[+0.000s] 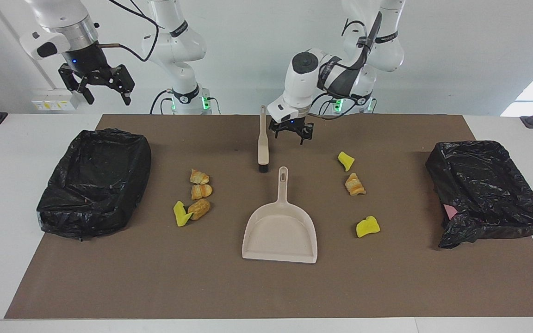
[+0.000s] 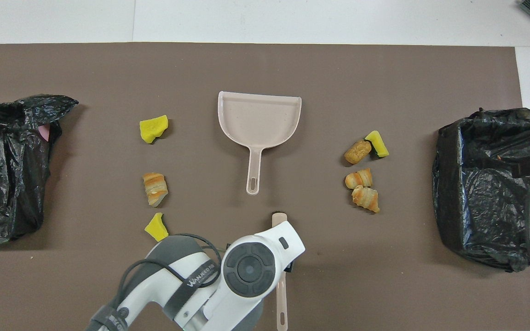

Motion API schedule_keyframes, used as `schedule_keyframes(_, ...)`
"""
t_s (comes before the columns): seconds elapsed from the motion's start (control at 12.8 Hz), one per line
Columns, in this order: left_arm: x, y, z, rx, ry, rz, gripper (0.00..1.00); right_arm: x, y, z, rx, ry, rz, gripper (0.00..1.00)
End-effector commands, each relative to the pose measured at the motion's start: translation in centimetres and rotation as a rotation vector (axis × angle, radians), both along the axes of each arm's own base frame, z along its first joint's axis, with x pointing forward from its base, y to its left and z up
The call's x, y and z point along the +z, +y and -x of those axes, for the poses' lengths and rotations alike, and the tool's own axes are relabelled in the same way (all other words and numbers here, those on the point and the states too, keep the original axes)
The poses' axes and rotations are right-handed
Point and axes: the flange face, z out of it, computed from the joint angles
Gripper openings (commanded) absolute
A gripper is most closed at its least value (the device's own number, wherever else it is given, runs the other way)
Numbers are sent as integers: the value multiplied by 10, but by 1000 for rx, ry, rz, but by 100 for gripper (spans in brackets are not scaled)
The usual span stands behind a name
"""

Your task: Sweep and dump trash in bin

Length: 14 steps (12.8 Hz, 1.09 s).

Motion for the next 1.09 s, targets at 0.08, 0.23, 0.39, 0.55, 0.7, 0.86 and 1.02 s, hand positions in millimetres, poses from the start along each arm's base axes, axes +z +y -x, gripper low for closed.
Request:
schedule_keyframes(0.08, -26, -28, 50, -65, 18, -26, 100, -2, -5, 11, 25, 6, 0, 100)
schedule_keyframes(0.23, -33, -32, 56, -74, 32, -48, 100, -3, -5, 12, 24, 9, 0, 100)
schedule_keyframes(0.39, -32, -36, 67, -65, 38, -58, 94, -3, -5, 12, 24, 9, 0, 100)
schedule_keyframes(0.55, -32, -36, 70, -50, 43, -66, 51, -3, -6, 12, 22, 9, 0, 100)
schedule_keyframes(0.7, -33, -36, 70, -54, 47, -71, 0, -2, -5, 12, 24, 9, 0, 100)
schedule_keyframes(0.86, -31, -31, 65, -58, 53, -76, 0, -2, -6, 12, 22, 9, -1, 100)
schedule_keyframes(1.02, -12, -18, 57, -33, 73, -92, 0, -2, -6, 12, 24, 9, 0, 100)
